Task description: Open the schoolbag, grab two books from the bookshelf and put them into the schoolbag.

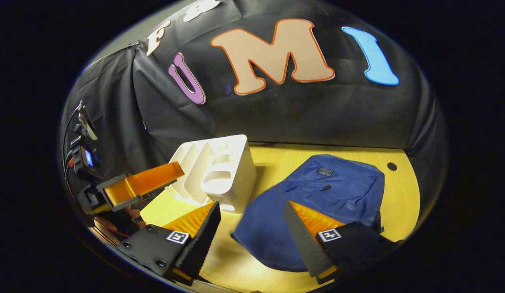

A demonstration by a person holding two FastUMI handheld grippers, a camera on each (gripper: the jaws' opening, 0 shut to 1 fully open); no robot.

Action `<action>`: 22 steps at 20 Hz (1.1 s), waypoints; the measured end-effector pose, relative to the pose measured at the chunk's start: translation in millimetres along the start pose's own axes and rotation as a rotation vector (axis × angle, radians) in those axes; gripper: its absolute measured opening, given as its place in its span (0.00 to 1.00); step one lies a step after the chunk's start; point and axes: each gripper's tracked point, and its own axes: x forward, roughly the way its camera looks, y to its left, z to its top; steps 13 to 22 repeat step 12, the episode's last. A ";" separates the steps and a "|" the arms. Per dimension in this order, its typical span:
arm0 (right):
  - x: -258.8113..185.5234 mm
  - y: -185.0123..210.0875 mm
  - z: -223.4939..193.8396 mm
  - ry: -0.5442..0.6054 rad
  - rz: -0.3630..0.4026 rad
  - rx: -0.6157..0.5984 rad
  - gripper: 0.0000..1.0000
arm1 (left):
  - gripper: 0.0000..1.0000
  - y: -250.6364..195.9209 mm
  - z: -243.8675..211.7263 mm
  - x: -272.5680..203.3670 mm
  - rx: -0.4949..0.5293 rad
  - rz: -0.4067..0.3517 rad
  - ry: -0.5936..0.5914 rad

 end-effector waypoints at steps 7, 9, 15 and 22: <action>-33.0 -18.6 57.8 -0.342 -0.167 0.022 1.00 | 0.94 38.4 71.7 -19.1 0.253 0.127 -0.188; -43.2 -25.3 75.5 -0.439 -0.223 0.024 0.95 | 0.94 43.0 92.3 -25.6 0.282 0.161 -0.255; -56.2 -29.9 90.5 -0.517 -0.295 0.000 0.99 | 0.94 46.6 110.9 -32.3 0.319 0.181 -0.316; -56.2 -29.9 90.5 -0.517 -0.295 0.000 0.99 | 0.94 46.6 110.9 -32.3 0.319 0.181 -0.316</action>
